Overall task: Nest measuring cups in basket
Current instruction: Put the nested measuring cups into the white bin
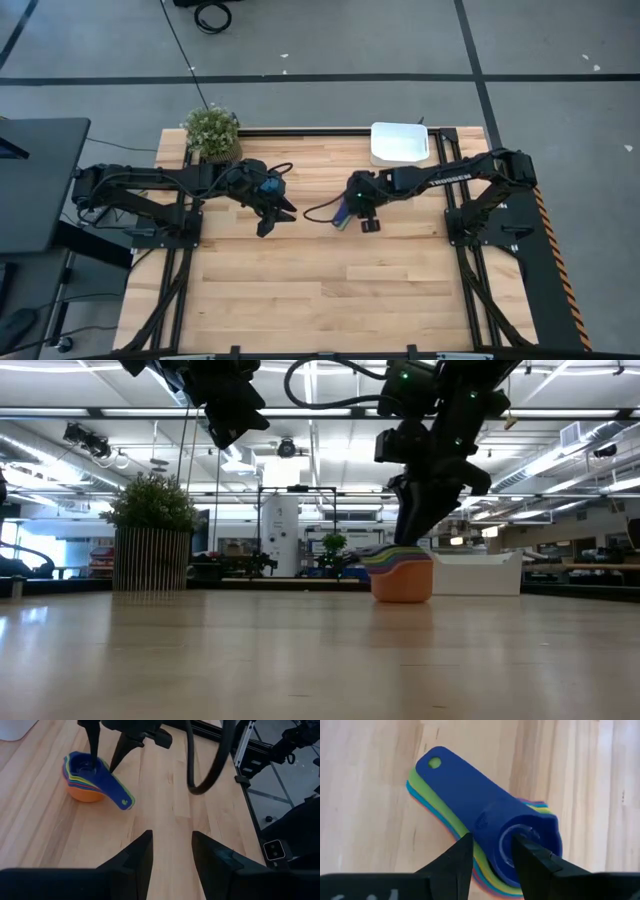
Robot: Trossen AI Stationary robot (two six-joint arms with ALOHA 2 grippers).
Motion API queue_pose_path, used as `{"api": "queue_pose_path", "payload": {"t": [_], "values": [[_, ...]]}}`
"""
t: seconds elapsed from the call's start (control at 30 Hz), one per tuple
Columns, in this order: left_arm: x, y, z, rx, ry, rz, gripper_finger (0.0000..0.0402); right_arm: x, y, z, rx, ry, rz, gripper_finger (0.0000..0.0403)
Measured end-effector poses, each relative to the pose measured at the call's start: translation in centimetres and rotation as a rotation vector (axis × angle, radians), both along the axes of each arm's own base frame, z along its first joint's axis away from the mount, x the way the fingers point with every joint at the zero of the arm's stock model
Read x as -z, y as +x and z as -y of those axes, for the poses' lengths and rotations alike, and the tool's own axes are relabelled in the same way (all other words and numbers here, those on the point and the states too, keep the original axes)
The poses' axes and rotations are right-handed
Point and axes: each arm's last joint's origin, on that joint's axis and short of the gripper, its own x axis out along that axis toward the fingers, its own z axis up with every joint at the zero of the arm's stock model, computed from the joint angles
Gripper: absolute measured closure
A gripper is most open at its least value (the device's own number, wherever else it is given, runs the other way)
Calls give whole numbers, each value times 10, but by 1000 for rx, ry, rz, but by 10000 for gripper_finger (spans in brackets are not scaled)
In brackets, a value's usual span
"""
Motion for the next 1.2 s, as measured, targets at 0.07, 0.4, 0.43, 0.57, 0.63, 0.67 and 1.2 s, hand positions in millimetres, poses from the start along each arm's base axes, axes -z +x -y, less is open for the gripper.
{"api": "queue_pose_path", "payload": {"t": [0.07,0.4,0.43,0.57,0.63,0.67,1.2], "values": [[0,0,0,0,0,0,260,1,-1,-3,-10,1,-15,263],[0,0,0,0,0,2,260,-6,-7,-18,-60,20,-32,264],[0,0,0,0,1,4,260,-7,-8,-19,-59,21,-32,263],[0,0,0,0,1,5,260,-17,-6,-20,-49,29,-9,264],[0,0,0,0,1,6,260,-24,-4,-21,-49,30,13,264],[0,0,0,0,1,6,260,-28,-3,-22,-40,35,23,265],[-2,1,0,0,2,22,260,-51,10,-39,607,398,231,265]]}}
